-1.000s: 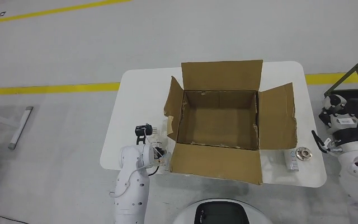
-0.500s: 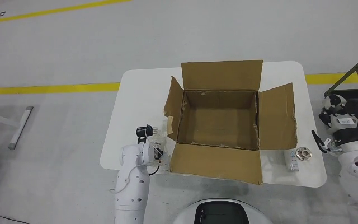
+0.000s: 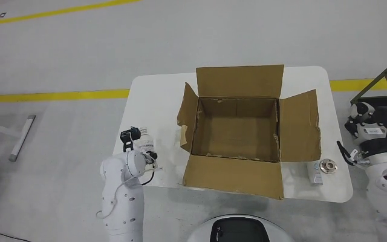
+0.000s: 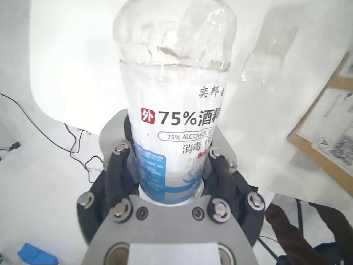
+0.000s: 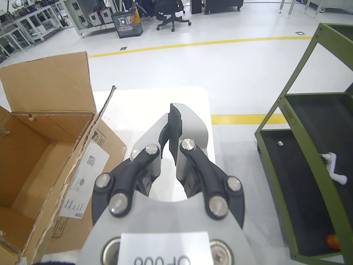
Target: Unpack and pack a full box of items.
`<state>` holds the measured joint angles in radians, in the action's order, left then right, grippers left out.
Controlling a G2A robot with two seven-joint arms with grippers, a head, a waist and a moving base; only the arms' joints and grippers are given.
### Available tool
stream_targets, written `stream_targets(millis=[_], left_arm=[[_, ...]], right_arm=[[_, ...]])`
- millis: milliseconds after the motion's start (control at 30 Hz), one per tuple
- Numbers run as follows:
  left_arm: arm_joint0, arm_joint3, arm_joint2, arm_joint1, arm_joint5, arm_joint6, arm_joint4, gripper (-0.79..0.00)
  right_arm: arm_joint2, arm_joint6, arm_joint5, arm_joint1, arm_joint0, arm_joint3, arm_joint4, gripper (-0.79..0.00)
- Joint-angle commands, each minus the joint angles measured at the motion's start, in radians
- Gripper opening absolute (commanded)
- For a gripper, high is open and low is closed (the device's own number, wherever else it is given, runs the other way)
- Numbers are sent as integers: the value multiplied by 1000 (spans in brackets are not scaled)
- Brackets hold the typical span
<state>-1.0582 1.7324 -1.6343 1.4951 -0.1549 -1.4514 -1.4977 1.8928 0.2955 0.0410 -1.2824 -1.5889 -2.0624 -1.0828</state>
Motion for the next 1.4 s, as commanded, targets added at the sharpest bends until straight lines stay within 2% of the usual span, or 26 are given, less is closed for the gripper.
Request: stream_targets(millis=[0, 133, 267, 467, 767, 967, 1167, 1367], left_arm=[[36, 53, -45, -5, -8, -20, 35, -785], [116, 127, -85, -12, -6, -52, 110, -785], [199, 186, -77, -15, -21, -84, 176, -785], [294, 209, 8, -19, -54, -84, 331, -785], [384, 216, 159, -44, -122, -84, 531, -785], [406, 198, 277, -54, -129, -84, 647, -785], [394, 148, 409, -45, -164, -50, 699, -785], [375, 48, 508, -36, -223, 9, 729, -785]], right_arm=[[0, 0, 0, 0, 0, 0, 0, -785], [0, 0, 0, 0, 0, 0, 0, -785], [0, 0, 0, 0, 0, 0, 0, -785], [0, 0, 0, 0, 0, 0, 0, -785], [0, 0, 0, 0, 0, 0, 0, -785], [0, 0, 0, 0, 0, 0, 0, -785], [0, 0, 0, 0, 0, 0, 0, -785], [0, 0, 0, 0, 0, 0, 0, -785]])
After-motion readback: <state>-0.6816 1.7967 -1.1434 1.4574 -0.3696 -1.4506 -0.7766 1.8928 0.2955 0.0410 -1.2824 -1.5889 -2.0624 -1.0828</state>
